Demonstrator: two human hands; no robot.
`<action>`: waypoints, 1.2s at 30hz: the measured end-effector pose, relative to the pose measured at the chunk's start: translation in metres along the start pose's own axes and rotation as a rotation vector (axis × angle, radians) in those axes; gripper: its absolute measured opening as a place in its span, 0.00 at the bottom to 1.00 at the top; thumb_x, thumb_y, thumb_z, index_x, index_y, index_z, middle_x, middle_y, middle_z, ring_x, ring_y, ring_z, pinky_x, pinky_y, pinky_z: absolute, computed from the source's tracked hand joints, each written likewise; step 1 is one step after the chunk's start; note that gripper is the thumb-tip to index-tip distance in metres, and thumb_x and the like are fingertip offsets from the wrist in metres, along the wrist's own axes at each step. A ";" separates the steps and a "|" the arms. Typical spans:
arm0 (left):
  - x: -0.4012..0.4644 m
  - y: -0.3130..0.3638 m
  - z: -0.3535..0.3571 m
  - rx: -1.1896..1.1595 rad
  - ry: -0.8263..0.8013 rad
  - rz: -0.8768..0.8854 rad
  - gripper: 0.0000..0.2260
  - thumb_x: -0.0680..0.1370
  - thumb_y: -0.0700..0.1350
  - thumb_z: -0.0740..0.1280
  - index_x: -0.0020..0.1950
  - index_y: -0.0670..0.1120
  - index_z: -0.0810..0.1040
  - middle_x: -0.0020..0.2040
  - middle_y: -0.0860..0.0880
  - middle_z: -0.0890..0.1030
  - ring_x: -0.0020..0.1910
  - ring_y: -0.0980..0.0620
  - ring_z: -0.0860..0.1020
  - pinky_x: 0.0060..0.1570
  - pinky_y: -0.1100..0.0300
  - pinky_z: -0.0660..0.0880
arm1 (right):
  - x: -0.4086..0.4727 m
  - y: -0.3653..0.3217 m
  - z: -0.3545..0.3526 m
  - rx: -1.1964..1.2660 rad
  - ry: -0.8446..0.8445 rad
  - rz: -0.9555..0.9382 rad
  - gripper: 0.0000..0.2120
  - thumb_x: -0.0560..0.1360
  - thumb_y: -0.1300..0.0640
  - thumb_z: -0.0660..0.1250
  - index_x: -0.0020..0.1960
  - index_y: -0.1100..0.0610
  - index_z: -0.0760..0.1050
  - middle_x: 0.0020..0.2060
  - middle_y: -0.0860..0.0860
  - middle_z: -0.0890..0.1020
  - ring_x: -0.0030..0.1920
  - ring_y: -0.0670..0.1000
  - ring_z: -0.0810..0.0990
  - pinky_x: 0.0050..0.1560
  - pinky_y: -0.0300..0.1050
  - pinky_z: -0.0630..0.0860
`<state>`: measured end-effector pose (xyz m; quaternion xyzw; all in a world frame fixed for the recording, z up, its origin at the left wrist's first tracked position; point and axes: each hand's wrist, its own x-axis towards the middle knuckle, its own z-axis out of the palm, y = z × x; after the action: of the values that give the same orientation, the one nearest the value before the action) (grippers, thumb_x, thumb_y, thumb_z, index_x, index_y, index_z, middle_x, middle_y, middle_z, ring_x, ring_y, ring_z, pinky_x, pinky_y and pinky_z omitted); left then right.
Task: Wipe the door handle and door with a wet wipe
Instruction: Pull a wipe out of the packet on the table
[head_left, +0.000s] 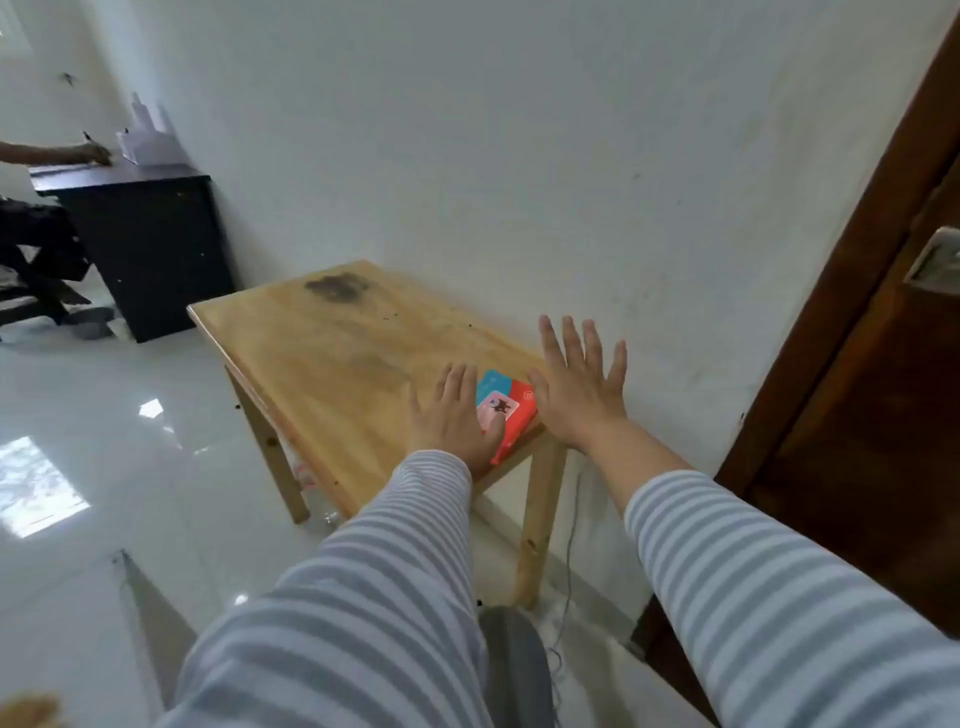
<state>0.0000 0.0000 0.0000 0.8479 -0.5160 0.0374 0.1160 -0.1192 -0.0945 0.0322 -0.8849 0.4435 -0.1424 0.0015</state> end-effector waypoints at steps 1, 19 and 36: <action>0.002 -0.002 0.007 -0.013 -0.047 -0.034 0.33 0.81 0.60 0.51 0.81 0.47 0.45 0.81 0.51 0.47 0.79 0.53 0.44 0.75 0.40 0.44 | 0.002 -0.002 0.006 0.013 -0.065 0.004 0.28 0.81 0.45 0.44 0.77 0.48 0.36 0.78 0.50 0.43 0.76 0.53 0.37 0.71 0.62 0.35; 0.007 -0.018 0.058 0.029 -0.166 -0.020 0.39 0.77 0.70 0.42 0.81 0.46 0.44 0.81 0.51 0.44 0.79 0.55 0.43 0.75 0.41 0.41 | 0.031 -0.019 0.059 0.251 -0.179 -0.220 0.10 0.76 0.51 0.66 0.53 0.52 0.82 0.55 0.51 0.83 0.56 0.53 0.79 0.56 0.49 0.75; 0.008 -0.020 0.063 0.025 -0.160 -0.032 0.39 0.78 0.70 0.42 0.81 0.46 0.43 0.81 0.51 0.44 0.79 0.54 0.42 0.75 0.43 0.40 | 0.034 -0.026 0.064 0.073 -0.120 -0.256 0.12 0.78 0.50 0.61 0.51 0.53 0.81 0.48 0.52 0.83 0.49 0.53 0.80 0.48 0.48 0.77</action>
<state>0.0178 -0.0130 -0.0630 0.8576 -0.5096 -0.0258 0.0643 -0.0634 -0.1131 -0.0171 -0.9405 0.3208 -0.1042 0.0419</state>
